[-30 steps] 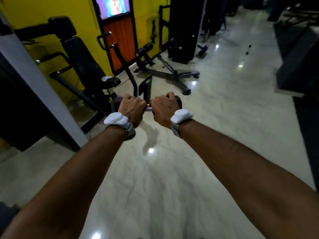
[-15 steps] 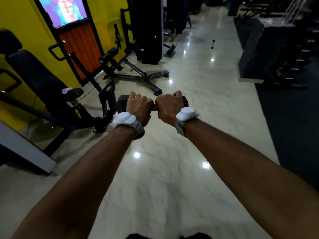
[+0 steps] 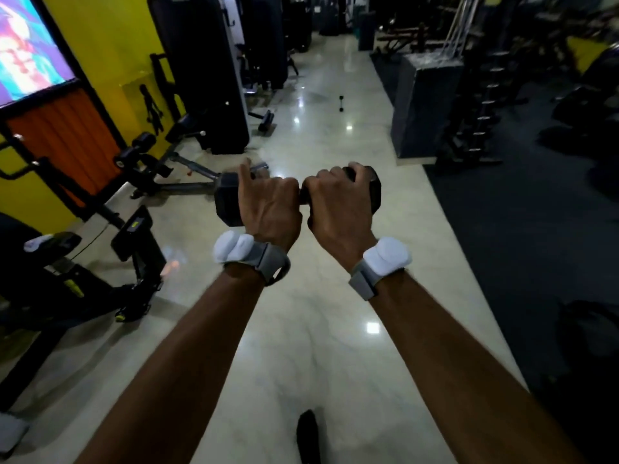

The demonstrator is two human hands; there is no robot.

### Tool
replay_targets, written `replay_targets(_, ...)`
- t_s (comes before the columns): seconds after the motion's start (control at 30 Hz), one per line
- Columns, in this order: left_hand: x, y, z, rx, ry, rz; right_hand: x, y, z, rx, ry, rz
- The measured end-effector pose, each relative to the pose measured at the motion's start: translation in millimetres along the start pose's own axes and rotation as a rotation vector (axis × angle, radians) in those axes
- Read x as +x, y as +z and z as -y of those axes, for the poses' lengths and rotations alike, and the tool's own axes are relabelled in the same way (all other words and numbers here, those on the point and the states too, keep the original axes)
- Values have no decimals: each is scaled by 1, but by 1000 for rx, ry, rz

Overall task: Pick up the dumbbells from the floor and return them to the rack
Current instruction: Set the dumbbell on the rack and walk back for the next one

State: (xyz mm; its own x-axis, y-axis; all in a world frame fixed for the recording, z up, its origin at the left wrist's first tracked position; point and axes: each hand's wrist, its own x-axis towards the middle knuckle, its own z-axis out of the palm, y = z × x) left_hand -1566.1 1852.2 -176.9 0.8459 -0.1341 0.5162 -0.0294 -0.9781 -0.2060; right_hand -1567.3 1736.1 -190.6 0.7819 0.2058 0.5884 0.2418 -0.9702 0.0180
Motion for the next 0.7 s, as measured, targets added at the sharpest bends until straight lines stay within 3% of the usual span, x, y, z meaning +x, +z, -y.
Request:
replay_targets(0.33,105,55,-68,-200,224,-203,62,45,-102,-139,102,-32)
replay_targets(0.7,230,133,-189,-217,520,-117,124,97,-241,-322,276,176)
